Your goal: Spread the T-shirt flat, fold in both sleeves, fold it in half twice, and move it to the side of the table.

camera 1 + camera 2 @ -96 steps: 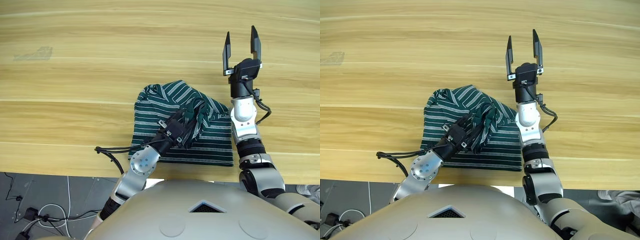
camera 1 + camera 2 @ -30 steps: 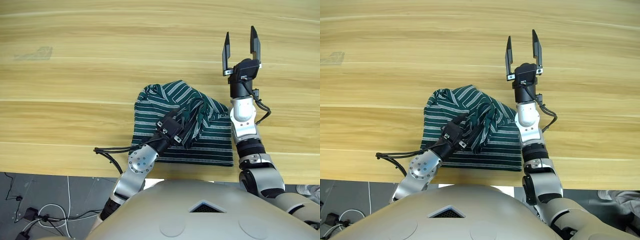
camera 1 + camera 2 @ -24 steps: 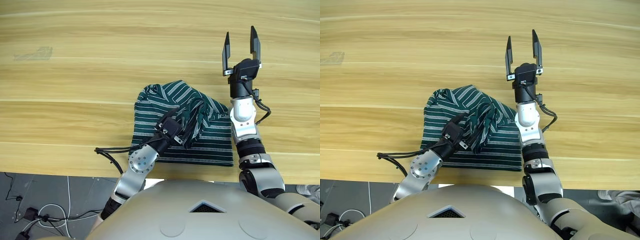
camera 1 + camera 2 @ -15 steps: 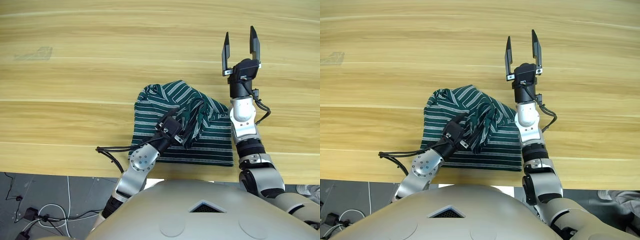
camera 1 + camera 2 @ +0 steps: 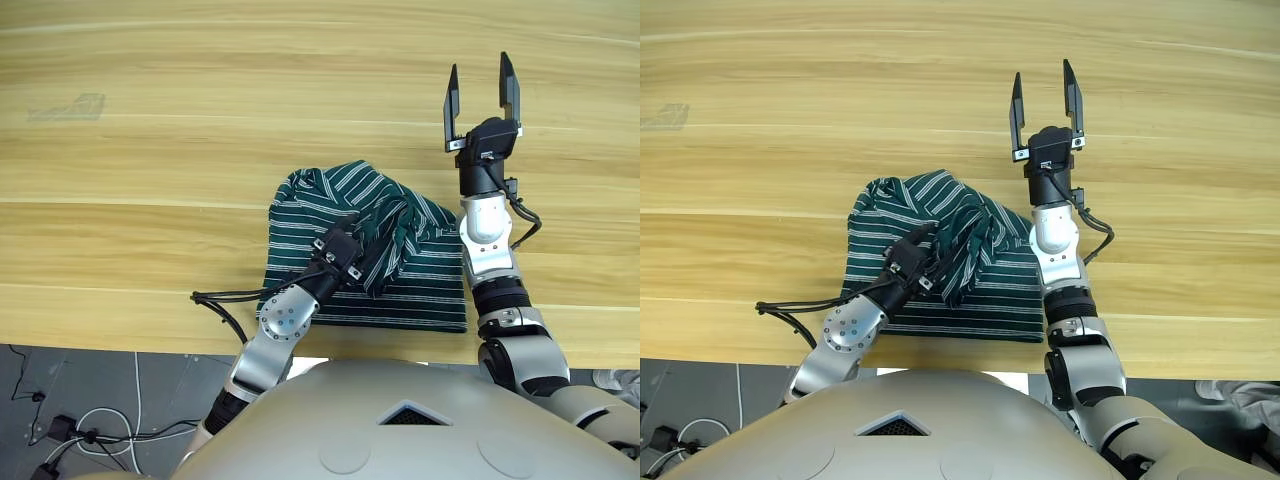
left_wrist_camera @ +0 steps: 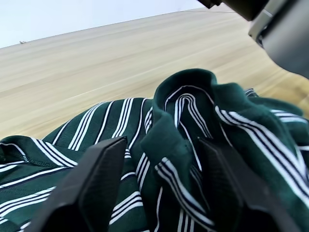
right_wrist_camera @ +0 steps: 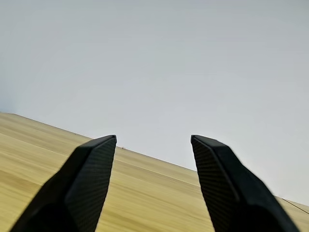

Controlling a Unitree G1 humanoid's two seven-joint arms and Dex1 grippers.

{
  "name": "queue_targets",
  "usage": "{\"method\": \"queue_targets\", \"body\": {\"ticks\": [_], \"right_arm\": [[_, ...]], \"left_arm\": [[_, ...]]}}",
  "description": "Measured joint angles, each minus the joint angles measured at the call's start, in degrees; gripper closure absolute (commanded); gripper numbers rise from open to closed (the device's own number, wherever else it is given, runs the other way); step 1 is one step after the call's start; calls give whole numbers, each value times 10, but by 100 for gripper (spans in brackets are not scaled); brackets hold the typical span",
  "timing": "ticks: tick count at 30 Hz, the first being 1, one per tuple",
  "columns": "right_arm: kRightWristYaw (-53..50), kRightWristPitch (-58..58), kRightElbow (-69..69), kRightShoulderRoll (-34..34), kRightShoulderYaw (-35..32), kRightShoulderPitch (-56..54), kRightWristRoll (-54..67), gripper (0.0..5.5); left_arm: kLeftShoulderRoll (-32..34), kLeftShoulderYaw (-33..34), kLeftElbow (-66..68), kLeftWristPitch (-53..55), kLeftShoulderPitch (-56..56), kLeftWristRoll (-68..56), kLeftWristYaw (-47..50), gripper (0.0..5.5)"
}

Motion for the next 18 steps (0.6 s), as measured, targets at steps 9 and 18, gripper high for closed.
{"method": "queue_targets", "body": {"ticks": [9,18], "right_arm": [[0,0,0,0,0,0,0,264],[-16,-1,12,-17,-18,0,0,264]], "left_arm": [[0,0,0,0,0,0,0,467],[1,18,3,-3,-30,-1,-4,549]]}}
